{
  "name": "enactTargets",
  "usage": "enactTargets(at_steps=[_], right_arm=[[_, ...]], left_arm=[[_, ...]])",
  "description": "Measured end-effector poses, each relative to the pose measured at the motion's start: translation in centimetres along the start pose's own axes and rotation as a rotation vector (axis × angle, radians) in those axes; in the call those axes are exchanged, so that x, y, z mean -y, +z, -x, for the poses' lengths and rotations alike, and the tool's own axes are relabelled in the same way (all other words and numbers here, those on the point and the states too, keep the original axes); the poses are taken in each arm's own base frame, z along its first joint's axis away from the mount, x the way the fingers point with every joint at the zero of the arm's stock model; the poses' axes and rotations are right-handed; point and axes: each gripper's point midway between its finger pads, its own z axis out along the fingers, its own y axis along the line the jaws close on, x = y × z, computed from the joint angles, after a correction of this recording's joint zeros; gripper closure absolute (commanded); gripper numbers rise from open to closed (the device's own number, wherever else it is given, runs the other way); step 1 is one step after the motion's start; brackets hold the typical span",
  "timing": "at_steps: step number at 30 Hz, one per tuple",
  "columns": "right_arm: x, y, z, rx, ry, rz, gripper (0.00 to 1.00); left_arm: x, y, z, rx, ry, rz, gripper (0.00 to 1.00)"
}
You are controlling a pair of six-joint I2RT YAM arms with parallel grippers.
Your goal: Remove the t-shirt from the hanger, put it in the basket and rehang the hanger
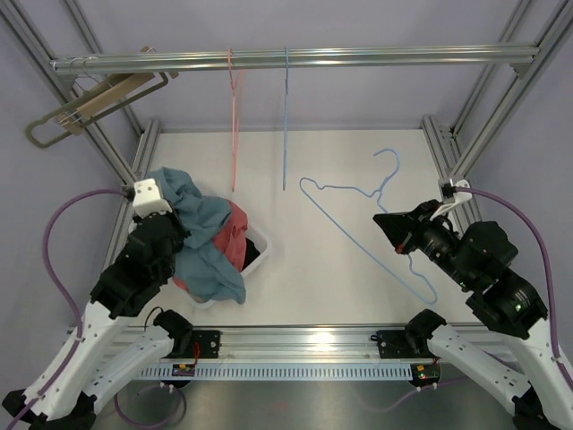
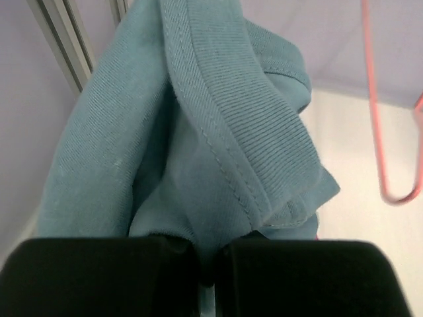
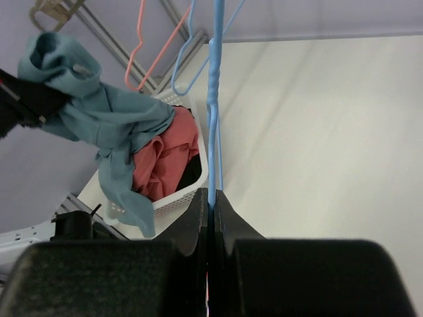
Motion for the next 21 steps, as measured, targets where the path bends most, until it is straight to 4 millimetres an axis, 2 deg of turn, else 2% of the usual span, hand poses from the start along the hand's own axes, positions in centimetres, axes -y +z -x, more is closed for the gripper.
enactTargets(at_steps=[1, 2, 3, 5, 7, 9, 11, 12, 15, 18, 21], right_arm=[[0.3, 0.5, 0.0, -0.001, 0.000, -0.017, 1.00], [0.6, 1.1, 0.0, -0.005, -0.002, -0.038, 1.00], [1.0, 1.7, 0.0, -0.008, -0.004, -0.056, 1.00], [1.5, 2.8, -0.1, -0.014, -0.007, -0.089, 1.00], [2.0, 4.0, -0.2, -0.021, -0.011, -0.115, 1.00], [2.2, 5.0, -0.3, -0.025, -0.016, -0.126, 1.00], [2.5, 6.2, -0.2, -0.029, -0.025, -0.142, 1.00], [2.5, 6.6, 0.0, -0.027, -0.029, -0.146, 1.00], [2.5, 8.4, 0.7, -0.025, -0.045, -0.162, 1.00], [2.8, 10.5, 1.9, -0.014, -0.070, -0.200, 1.00], [3.2, 12.7, 3.4, 0.002, -0.105, -0.242, 1.00]], left_arm=[[-0.1, 0.1, -2.1, -0.049, -0.013, 0.007, 1.00], [-0.2, 0.1, -4.7, -0.105, -0.035, 0.016, 0.94], [-0.5, 0.1, -8.2, -0.178, -0.057, 0.030, 0.91], [-1.2, -0.4, -12.6, -0.268, -0.083, 0.052, 0.86], [-1.6, -0.8, -16.1, -0.333, -0.129, 0.075, 0.83], [-1.7, -1.1, -18.2, -0.364, -0.191, 0.080, 0.65], [-1.5, -1.1, -19.1, -0.376, -0.241, 0.083, 0.39], [-1.3, -1.2, -19.3, -0.379, -0.261, 0.081, 0.23], [-0.7, -1.4, -19.0, -0.376, -0.316, 0.051, 0.01], [-0.1, -2.1, -17.6, -0.355, -0.355, -0.014, 0.01], [0.9, -3.6, -14.1, -0.312, -0.404, -0.123, 0.01]])
